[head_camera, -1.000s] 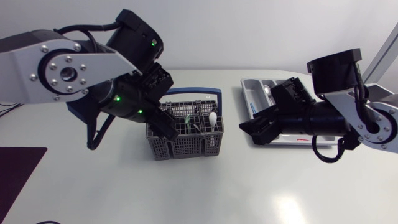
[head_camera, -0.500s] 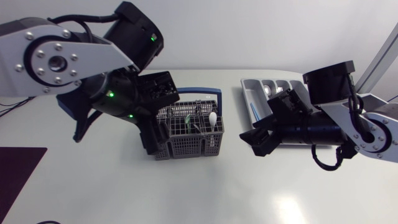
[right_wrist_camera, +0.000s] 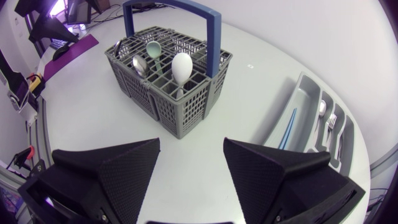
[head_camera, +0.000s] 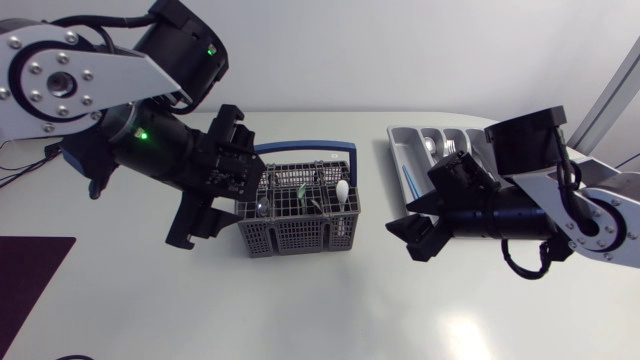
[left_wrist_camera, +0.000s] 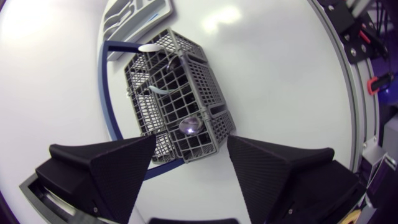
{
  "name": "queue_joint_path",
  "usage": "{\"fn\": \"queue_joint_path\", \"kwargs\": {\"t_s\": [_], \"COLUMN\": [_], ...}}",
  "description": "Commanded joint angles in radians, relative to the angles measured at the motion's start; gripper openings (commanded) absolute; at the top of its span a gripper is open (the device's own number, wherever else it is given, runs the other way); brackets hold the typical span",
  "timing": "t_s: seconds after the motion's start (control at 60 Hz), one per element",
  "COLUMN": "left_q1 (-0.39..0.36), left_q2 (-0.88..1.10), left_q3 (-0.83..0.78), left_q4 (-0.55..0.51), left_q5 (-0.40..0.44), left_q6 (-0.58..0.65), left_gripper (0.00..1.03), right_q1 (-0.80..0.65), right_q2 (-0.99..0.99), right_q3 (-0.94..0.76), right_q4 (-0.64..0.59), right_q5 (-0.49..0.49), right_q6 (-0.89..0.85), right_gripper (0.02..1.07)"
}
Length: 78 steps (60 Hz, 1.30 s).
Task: Unload the cutlery basket into the drawer organizer.
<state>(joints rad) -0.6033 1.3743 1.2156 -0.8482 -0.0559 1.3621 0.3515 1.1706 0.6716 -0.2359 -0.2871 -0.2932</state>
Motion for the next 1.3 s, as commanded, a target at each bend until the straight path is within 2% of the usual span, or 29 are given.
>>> {"fn": "queue_joint_path", "kwargs": {"t_s": [0.0, 0.117, 0.4, 0.75, 0.817, 1.0, 1.083, 1.283], "left_q1": [-0.006, -0.001, 0.007, 0.019, 0.019, 0.034, 0.040, 0.043], "left_q2": [0.046, 0.123, 0.278, 0.401, 0.420, 0.450, 0.459, 0.467], "left_q3": [0.013, 0.098, 0.256, 0.348, 0.358, 0.371, 0.378, 0.384], "left_q4": [-0.051, -0.130, -0.223, -0.239, -0.249, -0.259, -0.269, -0.287], "left_q5": [0.011, 0.011, 0.010, -0.025, -0.038, -0.081, -0.084, -0.087], "left_q6": [0.129, 0.167, 0.241, 0.295, 0.315, 0.333, 0.339, 0.345], "left_gripper": [0.77, 0.77, 0.77, 0.77, 0.71, 0.69, 0.64, 0.59], "right_q1": [-0.003, -0.003, 0.000, 0.000, 0.000, -0.006, -0.006, -0.006], "right_q2": [0.000, -0.002, -0.006, -0.009, -0.009, -0.008, -0.006, -0.008], "right_q3": [-0.033, -0.040, -0.061, -0.073, -0.079, -0.095, -0.095, -0.104], "right_q4": [-0.003, -0.002, 0.010, 0.014, 0.015, 0.027, 0.030, 0.040], "right_q5": [-0.004, -0.006, -0.032, -0.041, -0.044, -0.055, -0.057, -0.057], "right_q6": [-0.026, -0.038, -0.043, -0.064, -0.069, -0.077, -0.077, -0.077], "right_gripper": [0.77, 0.77, 0.77, 0.77, 0.77, 0.77, 0.77, 0.77]}}
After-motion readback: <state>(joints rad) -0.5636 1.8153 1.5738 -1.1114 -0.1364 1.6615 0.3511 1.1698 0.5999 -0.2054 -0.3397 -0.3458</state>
